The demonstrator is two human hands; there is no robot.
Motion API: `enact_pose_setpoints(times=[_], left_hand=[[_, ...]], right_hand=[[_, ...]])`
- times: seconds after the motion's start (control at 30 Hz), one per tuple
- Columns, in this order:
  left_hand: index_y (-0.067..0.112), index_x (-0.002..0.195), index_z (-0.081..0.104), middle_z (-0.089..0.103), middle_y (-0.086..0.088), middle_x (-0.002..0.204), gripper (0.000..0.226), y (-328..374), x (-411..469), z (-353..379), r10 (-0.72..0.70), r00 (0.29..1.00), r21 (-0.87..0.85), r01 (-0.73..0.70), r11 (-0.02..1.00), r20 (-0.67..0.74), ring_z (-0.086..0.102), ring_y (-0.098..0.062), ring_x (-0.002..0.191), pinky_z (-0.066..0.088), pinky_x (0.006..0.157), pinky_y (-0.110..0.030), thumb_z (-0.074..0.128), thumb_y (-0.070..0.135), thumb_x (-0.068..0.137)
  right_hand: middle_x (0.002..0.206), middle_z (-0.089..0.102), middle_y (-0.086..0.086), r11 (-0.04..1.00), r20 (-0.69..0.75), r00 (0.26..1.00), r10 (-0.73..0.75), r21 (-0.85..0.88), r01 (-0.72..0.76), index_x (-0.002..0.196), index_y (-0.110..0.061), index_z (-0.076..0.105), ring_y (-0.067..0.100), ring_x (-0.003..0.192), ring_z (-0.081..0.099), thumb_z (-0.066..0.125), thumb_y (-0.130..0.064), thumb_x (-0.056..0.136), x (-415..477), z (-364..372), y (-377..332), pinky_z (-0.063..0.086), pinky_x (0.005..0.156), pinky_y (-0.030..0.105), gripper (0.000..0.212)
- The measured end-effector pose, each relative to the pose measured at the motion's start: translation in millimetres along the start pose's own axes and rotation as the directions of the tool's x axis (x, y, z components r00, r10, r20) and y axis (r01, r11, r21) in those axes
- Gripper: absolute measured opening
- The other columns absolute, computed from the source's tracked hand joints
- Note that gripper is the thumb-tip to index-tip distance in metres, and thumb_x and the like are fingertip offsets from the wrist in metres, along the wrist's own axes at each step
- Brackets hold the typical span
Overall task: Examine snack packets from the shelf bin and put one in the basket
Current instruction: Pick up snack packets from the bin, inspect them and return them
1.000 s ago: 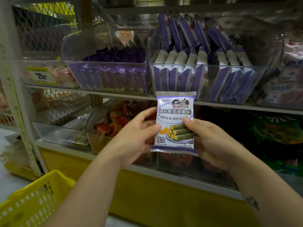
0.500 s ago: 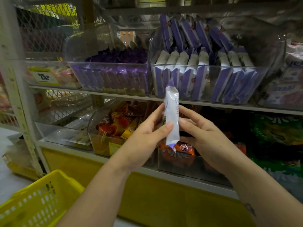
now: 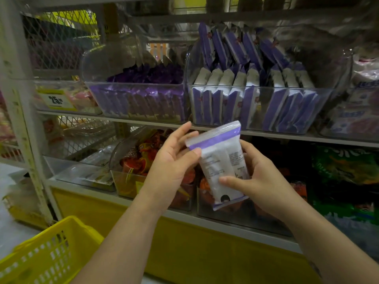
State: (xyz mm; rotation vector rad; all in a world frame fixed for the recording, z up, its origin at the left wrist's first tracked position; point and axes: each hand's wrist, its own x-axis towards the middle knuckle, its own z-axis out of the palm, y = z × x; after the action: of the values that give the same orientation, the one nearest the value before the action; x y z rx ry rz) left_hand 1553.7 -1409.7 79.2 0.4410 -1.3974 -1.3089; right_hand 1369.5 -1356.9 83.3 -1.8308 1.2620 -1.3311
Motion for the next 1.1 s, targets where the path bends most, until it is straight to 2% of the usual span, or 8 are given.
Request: enact_pose_setpoints(times=[0.1,0.17,0.33,0.47,0.57,0.83,0.97,1.1], left_hand=[[0.051,0.127,0.051,0.054,0.023,0.131,0.055,1.5,-1.9,-6.8,0.161,0.986,0.449,-0.161,0.879,0.038,0.05,0.006,0.122,0.052,0.089,-0.018,0.075,0.034,0.081],[0.05,0.126,0.053,0.059,0.022,0.125,0.055,-0.5,-2.4,-8.9,0.151,0.98,0.561,-0.197,0.804,0.128,0.054,0.005,0.117,0.052,0.091,-0.02,0.076,0.028,0.082],[0.042,0.108,0.061,0.071,0.016,0.105,0.038,0.0,-2.0,-12.7,0.058,0.984,0.454,-0.129,0.882,0.167,0.066,-0.002,0.099,0.054,0.077,-0.019,0.076,0.022,0.08],[0.028,0.104,0.063,0.073,0.013,0.099,0.035,2.4,1.9,-26.0,0.052,0.993,0.301,-0.08,0.95,0.101,0.068,-0.002,0.093,0.052,0.071,-0.014,0.073,0.028,0.071],[0.037,0.098,0.068,0.074,0.009,0.101,0.03,-1.2,3.8,-33.8,0.032,0.996,0.203,-0.048,0.978,0.081,0.068,-0.006,0.096,0.052,0.076,-0.017,0.076,0.027,0.07],[0.03,0.106,0.064,0.072,0.002,0.109,0.034,-10.7,3.7,-35.1,-0.116,0.991,0.052,0.113,0.992,0.067,0.068,-0.02,0.106,0.059,0.078,-0.036,0.076,0.027,0.074],[0.022,0.118,0.058,0.073,0.006,0.107,0.04,-15.6,3.4,-23.9,-0.151,0.987,-0.062,0.154,0.986,0.047,0.069,-0.015,0.102,0.059,0.075,-0.034,0.065,0.023,0.079],[0.022,0.118,0.058,0.075,0.005,0.1,0.04,-20.3,4.0,-13.0,-0.156,0.987,-0.172,0.146,0.974,-0.045,0.071,-0.012,0.096,0.059,0.072,-0.031,0.065,0.022,0.079]], right_hand=[[0.112,0.061,-0.035,0.978,0.041,0.997,-0.068,-0.196,0.075,0.126,-0.061,0.039,-0.01,0.103,0.061,0.079,-0.008,0.077,-3.0,4.1,-1.0,0.056,0.079,0.017,0.082],[0.121,0.059,-0.032,0.933,0.06,0.994,-0.094,-0.343,0.109,0.133,-0.062,0.035,-0.007,0.107,0.06,0.079,-0.011,0.076,-3.3,6.6,-1.0,0.058,0.082,0.024,0.088],[0.122,0.059,-0.025,0.863,0.006,0.995,-0.096,-0.498,0.087,0.14,-0.055,0.033,0.0,0.107,0.061,0.082,-0.028,0.074,-3.7,7.0,-0.2,0.059,0.083,0.032,0.086],[0.094,0.066,-0.025,0.953,-0.127,0.99,-0.064,-0.303,0.023,0.111,-0.039,0.063,-0.011,0.093,0.061,0.084,-0.03,0.067,-1.3,-9.5,0.5,0.056,0.069,0.014,0.05],[0.091,0.073,-0.021,0.99,-0.129,0.991,-0.042,-0.139,0.023,0.088,-0.039,0.07,-0.003,0.089,0.068,0.079,-0.039,0.06,-2.0,-15.8,-1.8,0.056,0.068,0.014,0.03],[0.094,0.074,-0.016,0.996,-0.162,0.986,-0.048,0.068,0.059,0.089,-0.036,0.073,0.001,0.088,0.069,0.073,-0.039,0.062,-3.3,-9.6,-5.9,0.055,0.062,0.014,0.027],[0.091,0.076,-0.009,0.987,-0.186,0.983,-0.015,0.157,0.045,0.094,-0.028,0.073,0.007,0.088,0.072,0.069,-0.049,0.062,-2.5,-7.5,-9.0,0.056,0.062,0.019,0.039],[0.083,0.077,-0.004,0.972,-0.246,0.969,0.012,0.232,0.046,0.088,-0.024,0.075,0.011,0.077,0.074,0.057,-0.047,0.077,-0.7,-3.6,-16.3,0.054,0.056,0.017,0.03]])
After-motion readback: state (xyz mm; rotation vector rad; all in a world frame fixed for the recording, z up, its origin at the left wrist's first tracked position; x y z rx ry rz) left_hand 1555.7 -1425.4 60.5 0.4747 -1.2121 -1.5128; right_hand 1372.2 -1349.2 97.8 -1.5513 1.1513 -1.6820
